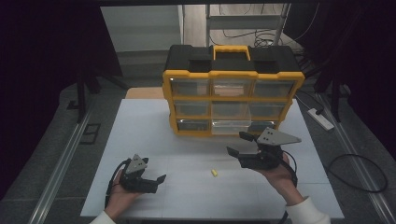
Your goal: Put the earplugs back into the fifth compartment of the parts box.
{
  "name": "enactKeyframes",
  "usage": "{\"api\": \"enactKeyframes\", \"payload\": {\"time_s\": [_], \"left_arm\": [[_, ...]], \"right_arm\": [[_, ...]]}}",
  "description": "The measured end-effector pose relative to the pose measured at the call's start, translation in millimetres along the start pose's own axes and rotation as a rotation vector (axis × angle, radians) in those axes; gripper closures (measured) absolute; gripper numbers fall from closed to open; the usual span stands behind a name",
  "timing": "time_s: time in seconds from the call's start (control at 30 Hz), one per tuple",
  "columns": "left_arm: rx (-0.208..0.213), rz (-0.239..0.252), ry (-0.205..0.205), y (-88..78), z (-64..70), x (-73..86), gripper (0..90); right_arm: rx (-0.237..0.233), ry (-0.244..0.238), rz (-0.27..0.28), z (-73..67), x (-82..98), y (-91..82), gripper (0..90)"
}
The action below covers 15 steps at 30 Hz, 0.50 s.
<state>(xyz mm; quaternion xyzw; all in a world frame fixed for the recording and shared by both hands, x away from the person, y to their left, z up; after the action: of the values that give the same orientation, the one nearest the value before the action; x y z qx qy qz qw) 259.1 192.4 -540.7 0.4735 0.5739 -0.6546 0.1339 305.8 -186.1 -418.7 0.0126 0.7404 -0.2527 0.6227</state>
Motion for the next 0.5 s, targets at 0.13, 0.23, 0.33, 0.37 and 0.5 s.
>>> {"api": "enactKeyframes", "payload": {"time_s": [0.13, 0.23, 0.33, 0.37, 0.5], "left_arm": [[0.002, 0.0, -0.003, 0.6, 0.1, 0.1, 5.4], [0.001, -0.002, 0.003, 0.4, 0.0, 0.0, 5.4], [0.001, 0.001, 0.001, -0.3, -0.3, -0.1, 5.4], [0.0, 0.002, 0.001, -0.5, -0.4, -0.1, 5.4], [0.001, 0.004, 0.0, -0.3, -0.2, -0.2, 5.5]], "right_arm": [[-0.007, 0.023, -0.052, 3.3, 20.4, 6.3, 28.7], [-0.013, 0.036, -0.082, 5.6, 28.7, 12.0, 28.4], [-0.019, 0.048, -0.11, 7.1, 35.2, 18.5, 28.2], [-0.02, 0.054, -0.118, 7.7, 37.6, 20.8, 28.1], [-0.024, 0.063, -0.157, 8.8, 45.7, 28.5, 27.6]]}}
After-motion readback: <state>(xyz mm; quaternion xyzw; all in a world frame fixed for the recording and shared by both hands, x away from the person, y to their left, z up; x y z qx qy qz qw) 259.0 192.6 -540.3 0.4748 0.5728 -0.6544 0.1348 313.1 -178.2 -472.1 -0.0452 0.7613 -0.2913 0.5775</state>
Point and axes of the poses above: each handheld gripper's, and its own axes: y roughly forward along the jaws, x roughly out of its underside, z roughly to its right, the point moved 2 cm from there along y, roughly forward along the jaws, and after that the axes turned 14 degrees about -x, right-handed, at the moved point
